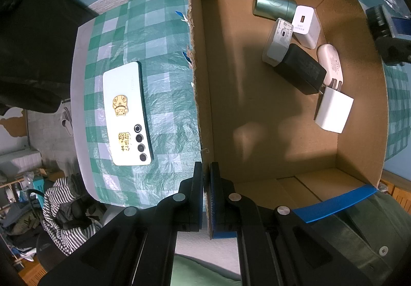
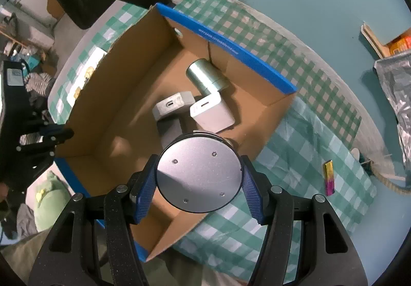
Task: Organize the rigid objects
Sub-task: 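Carry the puck speaker with the right gripper into the box and release, then move the right tool back over the gold-and-pink SANY lighter, then close the right gripper on the SANY lighter and lift it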
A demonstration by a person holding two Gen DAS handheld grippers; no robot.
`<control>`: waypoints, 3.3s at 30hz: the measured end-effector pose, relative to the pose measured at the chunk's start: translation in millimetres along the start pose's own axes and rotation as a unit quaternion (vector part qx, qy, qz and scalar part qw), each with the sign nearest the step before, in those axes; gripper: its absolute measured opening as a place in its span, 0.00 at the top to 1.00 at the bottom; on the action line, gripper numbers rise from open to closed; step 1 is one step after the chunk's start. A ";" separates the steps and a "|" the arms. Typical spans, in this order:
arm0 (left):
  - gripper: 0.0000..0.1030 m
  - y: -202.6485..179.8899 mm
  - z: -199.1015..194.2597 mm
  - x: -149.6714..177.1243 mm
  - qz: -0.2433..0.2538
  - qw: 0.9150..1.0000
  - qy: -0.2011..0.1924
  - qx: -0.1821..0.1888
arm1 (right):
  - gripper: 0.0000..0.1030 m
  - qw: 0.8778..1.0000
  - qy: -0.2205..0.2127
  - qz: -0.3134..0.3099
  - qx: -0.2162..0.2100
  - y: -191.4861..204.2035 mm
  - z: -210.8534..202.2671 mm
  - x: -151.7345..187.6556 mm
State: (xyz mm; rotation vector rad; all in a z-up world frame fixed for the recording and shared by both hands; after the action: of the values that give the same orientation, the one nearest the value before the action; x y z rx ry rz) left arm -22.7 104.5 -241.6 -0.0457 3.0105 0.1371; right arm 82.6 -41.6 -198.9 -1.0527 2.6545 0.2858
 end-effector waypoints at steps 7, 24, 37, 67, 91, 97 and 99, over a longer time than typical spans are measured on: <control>0.96 0.3 -0.5 0.6 0.000 1.000 0.000 0.000 | 0.40 1.000 0.017 -0.006 0.000 4.6 25.8 7.6; 0.96 0.5 -1.2 0.7 0.002 1.000 -0.001 0.000 | 0.39 1.000 0.009 -0.001 -0.004 3.2 22.2 7.6; 0.96 0.9 -1.9 1.9 0.002 1.000 -0.002 0.000 | 0.39 1.000 -0.021 -0.015 -0.007 2.7 -8.1 1.3; 0.96 1.4 -6.9 4.2 -0.003 1.000 0.000 -0.003 | 0.39 0.995 0.010 0.069 0.066 -196.8 6.3 66.0; 0.96 4.0 -7.6 10.2 -0.022 1.000 0.007 -0.009 | 0.43 0.990 0.086 0.057 0.094 -266.0 82.5 100.2; 0.96 3.9 -6.8 11.4 -0.020 1.000 0.009 -0.010 | 0.63 0.991 0.075 0.076 0.078 -262.6 80.3 98.7; 0.96 3.9 -6.4 11.1 -0.020 1.000 0.008 -0.010 | 0.73 0.991 0.074 0.083 0.076 -261.3 80.6 98.7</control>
State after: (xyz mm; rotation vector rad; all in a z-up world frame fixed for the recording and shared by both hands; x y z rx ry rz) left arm -34.7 107.5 -236.3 -0.1099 3.0229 0.1641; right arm 208.9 -269.4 -328.0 -0.8389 2.8480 0.0386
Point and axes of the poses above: each gripper's, at about its wrist camera, not at the fingertips, and z roughly the way its jaws point, y to its left, x to its underside, the point moved 6 cm from there along z, roughly the way its jaws point, and after that the axes turned 13 degrees about -y, right-handed, at the moved point
